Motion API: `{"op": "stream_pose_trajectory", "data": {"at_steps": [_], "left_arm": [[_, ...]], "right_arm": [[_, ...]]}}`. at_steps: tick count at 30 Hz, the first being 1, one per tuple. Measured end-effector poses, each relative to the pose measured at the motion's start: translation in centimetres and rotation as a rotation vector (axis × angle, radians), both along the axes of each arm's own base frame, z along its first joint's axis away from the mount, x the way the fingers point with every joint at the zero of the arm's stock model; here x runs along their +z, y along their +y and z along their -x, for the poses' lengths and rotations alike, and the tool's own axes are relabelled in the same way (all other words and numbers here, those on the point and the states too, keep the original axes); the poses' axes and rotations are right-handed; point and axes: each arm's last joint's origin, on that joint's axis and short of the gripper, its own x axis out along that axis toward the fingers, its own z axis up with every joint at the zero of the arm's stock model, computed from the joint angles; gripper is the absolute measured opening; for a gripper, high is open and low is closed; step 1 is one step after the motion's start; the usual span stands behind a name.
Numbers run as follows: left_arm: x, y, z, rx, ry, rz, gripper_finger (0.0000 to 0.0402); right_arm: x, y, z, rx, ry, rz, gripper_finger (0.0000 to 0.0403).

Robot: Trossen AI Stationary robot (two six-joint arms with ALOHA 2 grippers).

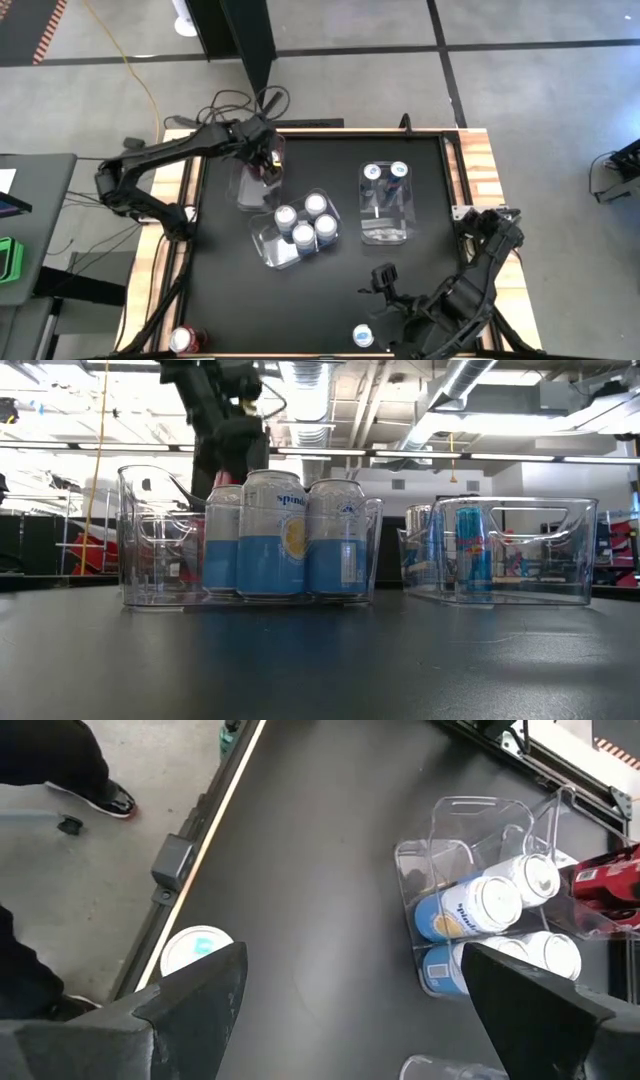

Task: Sort soda cans
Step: Put the right red soda can into the left transparent bin

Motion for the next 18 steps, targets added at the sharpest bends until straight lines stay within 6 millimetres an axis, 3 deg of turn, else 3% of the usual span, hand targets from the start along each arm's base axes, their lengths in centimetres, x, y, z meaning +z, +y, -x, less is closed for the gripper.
{"op": "stream_pose_trajectory", "data": {"at_steps": [9,18], "left_arm": [[-5.1,1.9,1.2,0.026,-0.015,-0.027,0.0303],[-6.7,3.0,1.7,0.036,-0.104,-0.066,0.0303]], "right_arm": [[0.0,0.1,0.1,-0.014,0.001,-0.013,0.0388],[0.0,-0.4,-0.3,-0.031,0.001,-0.013,0.0388]]}}
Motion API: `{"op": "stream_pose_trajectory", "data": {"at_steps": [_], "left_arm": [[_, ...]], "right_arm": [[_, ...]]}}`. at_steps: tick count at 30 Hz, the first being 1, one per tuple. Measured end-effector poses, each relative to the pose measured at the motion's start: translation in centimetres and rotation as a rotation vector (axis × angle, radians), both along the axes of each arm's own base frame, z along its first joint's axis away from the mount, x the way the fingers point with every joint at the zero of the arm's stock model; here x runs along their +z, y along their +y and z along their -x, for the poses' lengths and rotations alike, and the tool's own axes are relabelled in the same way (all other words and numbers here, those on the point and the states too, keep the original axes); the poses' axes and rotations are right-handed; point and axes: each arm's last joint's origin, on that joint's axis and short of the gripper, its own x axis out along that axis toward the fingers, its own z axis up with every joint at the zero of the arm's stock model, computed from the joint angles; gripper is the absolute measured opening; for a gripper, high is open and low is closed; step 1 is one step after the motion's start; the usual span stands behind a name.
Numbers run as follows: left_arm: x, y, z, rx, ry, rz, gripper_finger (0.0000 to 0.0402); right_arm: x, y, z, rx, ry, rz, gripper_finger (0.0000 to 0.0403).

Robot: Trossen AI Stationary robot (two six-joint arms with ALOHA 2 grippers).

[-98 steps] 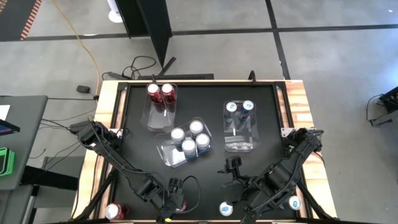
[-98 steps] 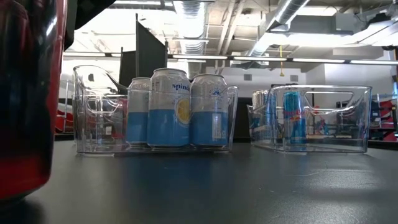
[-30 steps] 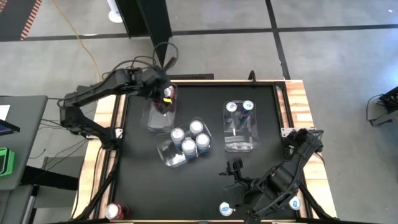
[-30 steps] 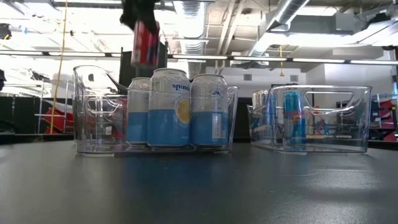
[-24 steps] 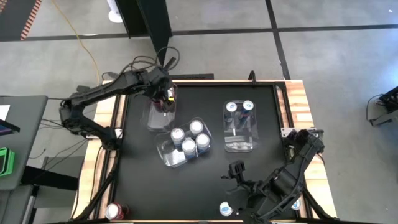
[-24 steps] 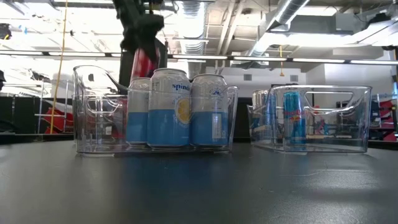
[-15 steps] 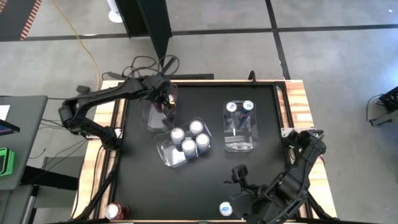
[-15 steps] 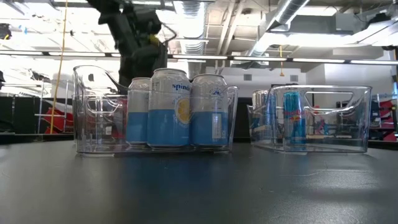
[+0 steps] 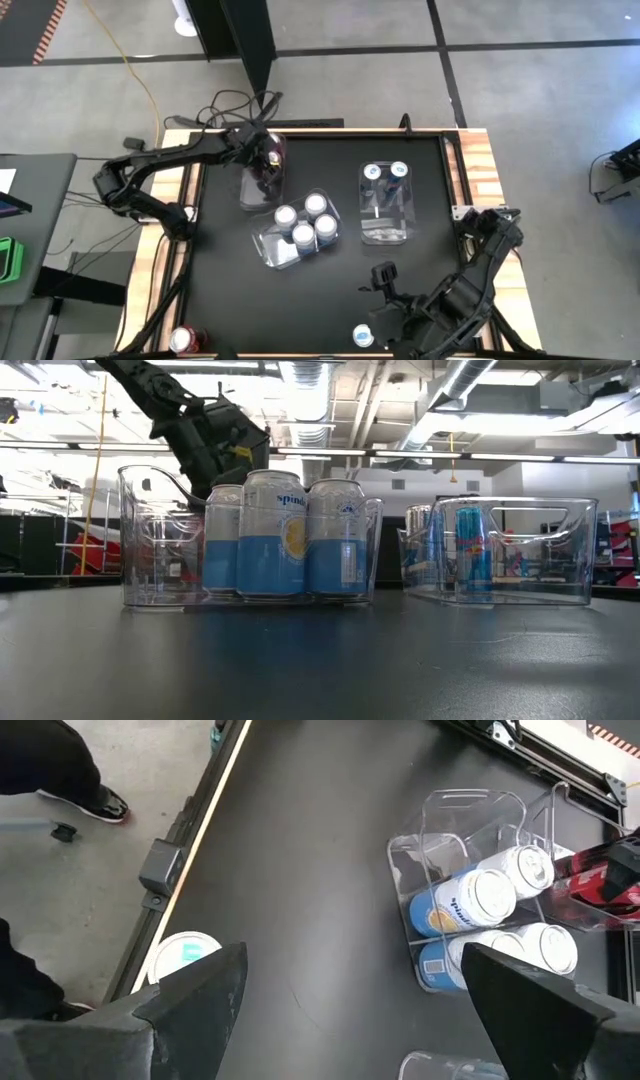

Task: Sort soda cans
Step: Put the right red soda can into the left transparent bin

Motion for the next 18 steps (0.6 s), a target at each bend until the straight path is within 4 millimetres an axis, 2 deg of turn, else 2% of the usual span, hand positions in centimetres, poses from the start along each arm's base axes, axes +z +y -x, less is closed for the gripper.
{"op": "stream_pose_trajectory", "data": {"at_steps": [13,18], "left_arm": [[-1.6,0.1,0.5,0.024,-0.022,-0.030,0.0305],[-1.6,0.2,0.5,0.027,-0.029,-0.042,0.0337]], "right_arm": [[0.0,-0.6,-0.5,-0.017,0.000,0.002,0.0388],[0.0,-0.6,-0.6,-0.015,0.000,0.004,0.0388]]}}
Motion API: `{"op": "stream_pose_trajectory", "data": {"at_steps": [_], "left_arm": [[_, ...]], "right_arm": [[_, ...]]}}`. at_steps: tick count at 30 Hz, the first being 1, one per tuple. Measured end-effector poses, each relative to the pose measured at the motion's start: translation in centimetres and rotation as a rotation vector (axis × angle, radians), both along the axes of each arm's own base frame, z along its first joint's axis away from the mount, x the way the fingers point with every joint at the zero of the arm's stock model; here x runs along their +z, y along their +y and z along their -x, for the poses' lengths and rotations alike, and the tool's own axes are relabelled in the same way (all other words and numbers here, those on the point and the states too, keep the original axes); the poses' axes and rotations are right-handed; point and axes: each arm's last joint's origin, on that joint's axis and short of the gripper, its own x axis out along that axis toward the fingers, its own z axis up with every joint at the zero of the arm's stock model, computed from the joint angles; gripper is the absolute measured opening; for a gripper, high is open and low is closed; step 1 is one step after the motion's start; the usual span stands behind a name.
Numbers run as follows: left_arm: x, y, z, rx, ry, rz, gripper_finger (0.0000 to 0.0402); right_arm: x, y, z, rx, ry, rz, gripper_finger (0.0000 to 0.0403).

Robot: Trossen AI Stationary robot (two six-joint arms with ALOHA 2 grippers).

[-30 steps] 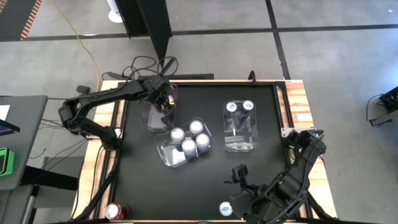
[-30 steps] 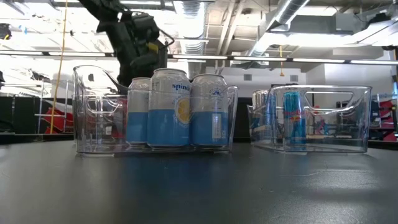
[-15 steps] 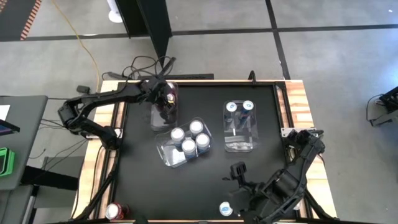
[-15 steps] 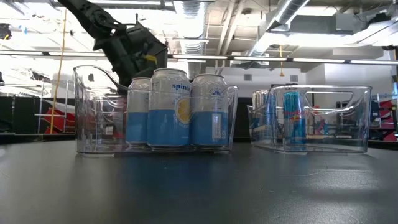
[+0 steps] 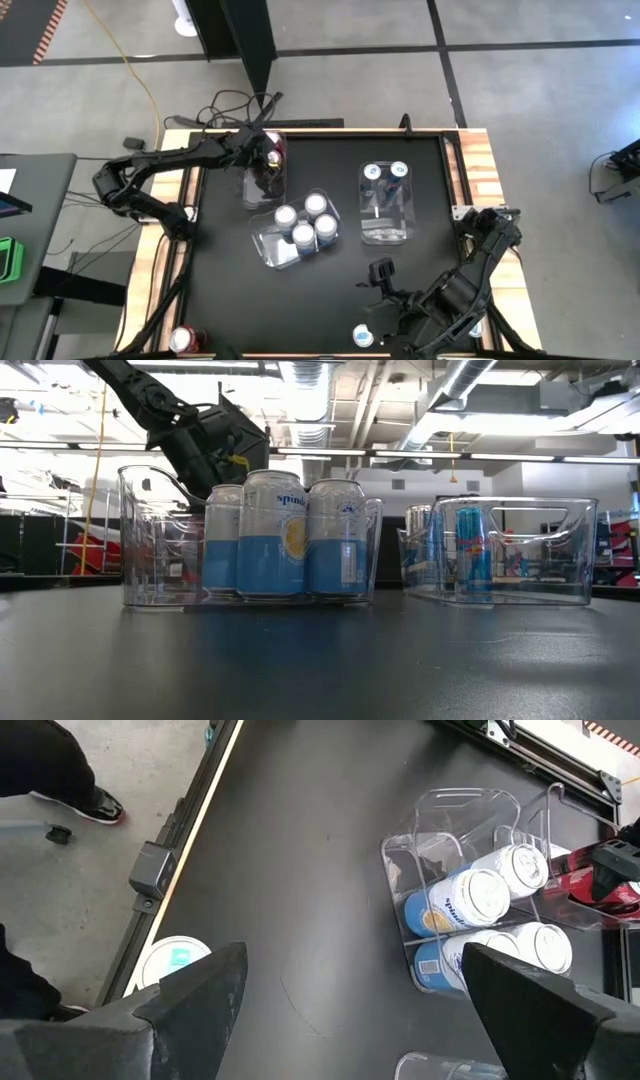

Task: Sort soda cans
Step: Put the right red soda can into the left transparent bin, then put the red soda can into the left transparent bin

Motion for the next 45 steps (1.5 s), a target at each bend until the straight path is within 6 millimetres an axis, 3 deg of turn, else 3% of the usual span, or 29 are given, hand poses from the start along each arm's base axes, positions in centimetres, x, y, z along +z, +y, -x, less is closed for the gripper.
{"op": "stream_pose_trajectory", "data": {"at_steps": [15,24,32,39,45], "left_arm": [[1.2,-0.1,0.3,0.019,-0.024,-0.044,0.0345],[4.6,-1.5,1.7,0.018,-0.126,-0.117,0.0345],[8.9,-5.4,4.0,-0.078,-0.271,-0.181,0.0346],[10.9,-10.1,6.3,-0.241,-0.374,-0.119,0.0346],[13.1,-13.8,6.6,-0.422,-0.445,-0.044,0.0346]], "right_arm": [[0.0,-0.2,-0.2,-0.010,-0.002,-0.005,0.0388],[0.0,-0.3,-0.3,-0.013,-0.003,-0.005,0.0388],[0.0,-0.5,-0.6,-0.020,-0.006,-0.006,0.0388],[0.0,-1.0,-1.0,-0.037,-0.006,-0.006,0.0388],[0.1,-1.5,-1.5,-0.058,-0.015,-0.016,0.0388]]}}
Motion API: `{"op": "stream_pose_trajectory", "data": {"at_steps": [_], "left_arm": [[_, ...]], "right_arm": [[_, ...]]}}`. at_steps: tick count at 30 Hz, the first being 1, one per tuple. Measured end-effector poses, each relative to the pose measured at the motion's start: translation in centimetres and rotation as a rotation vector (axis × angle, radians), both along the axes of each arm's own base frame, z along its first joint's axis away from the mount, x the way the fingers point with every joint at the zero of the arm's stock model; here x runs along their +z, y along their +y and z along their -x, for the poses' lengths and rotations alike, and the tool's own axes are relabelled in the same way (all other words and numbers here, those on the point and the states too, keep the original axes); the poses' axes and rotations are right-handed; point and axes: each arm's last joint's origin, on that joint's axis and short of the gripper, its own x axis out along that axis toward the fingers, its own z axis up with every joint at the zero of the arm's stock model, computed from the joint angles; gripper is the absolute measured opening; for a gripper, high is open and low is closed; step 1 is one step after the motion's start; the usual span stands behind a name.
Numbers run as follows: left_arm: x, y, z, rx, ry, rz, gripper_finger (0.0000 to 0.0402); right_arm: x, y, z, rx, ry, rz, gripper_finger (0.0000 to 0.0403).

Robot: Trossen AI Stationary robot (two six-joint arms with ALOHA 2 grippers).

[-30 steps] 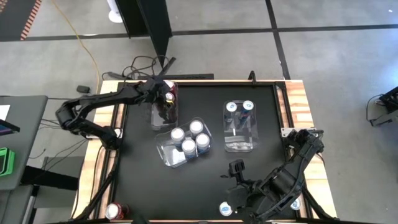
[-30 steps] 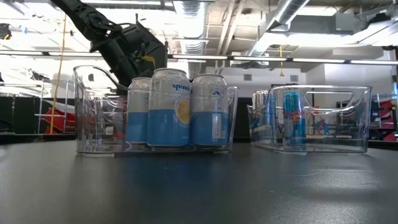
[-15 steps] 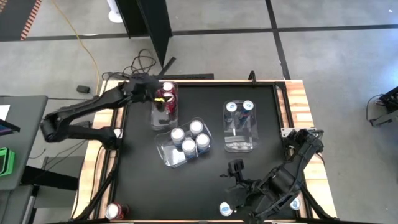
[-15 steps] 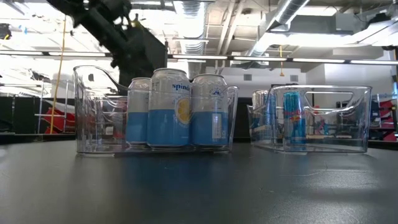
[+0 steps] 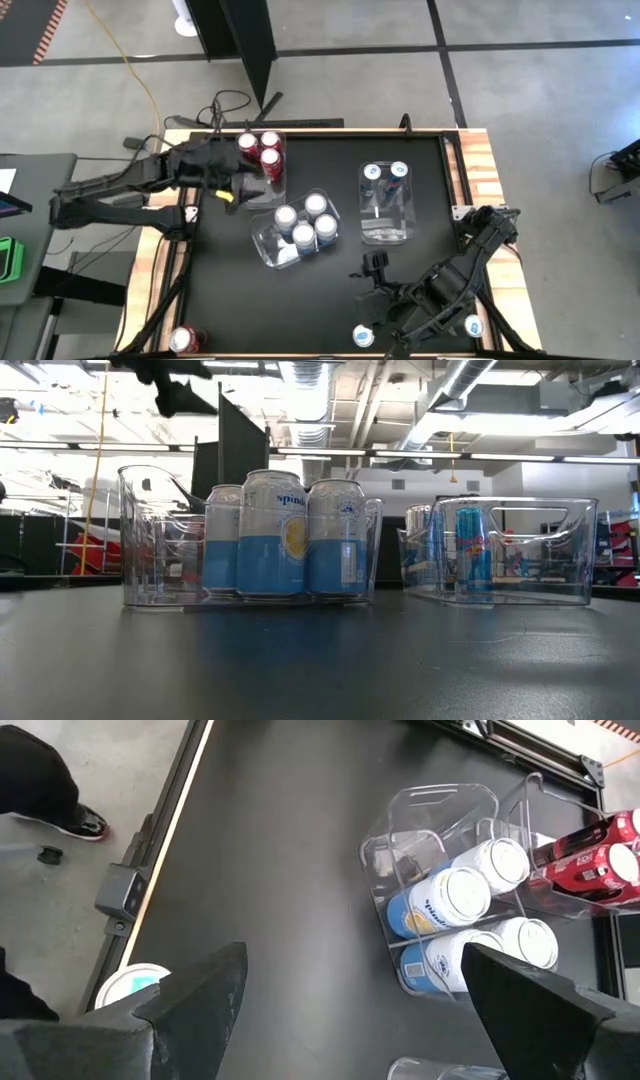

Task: Sort soda cans
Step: Put the red soda can into the left transparent bin

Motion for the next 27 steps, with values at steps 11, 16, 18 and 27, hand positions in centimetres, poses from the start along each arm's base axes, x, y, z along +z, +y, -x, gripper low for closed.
{"op": "stream_pose_trajectory", "data": {"at_steps": [11,16,18,27], "left_arm": [[2.3,-8.2,-2.0,-0.386,0.276,0.123,0.0346],[1.7,-12.9,-2.1,-0.464,0.476,0.153,0.0346],[1.4,-14.6,-1.8,-0.476,0.544,0.182,0.0346],[-0.7,-21.3,1.2,-0.335,0.849,0.333,0.0337]], "right_arm": [[0.0,-1.2,-1.0,-0.039,-0.006,-0.005,0.0388],[0.0,-1.6,-1.3,-0.046,-0.005,-0.001,0.0388],[0.0,-1.7,-1.4,-0.051,-0.005,-0.001,0.0388],[0.1,-2.3,-1.9,-0.070,-0.015,-0.008,0.0388]]}}
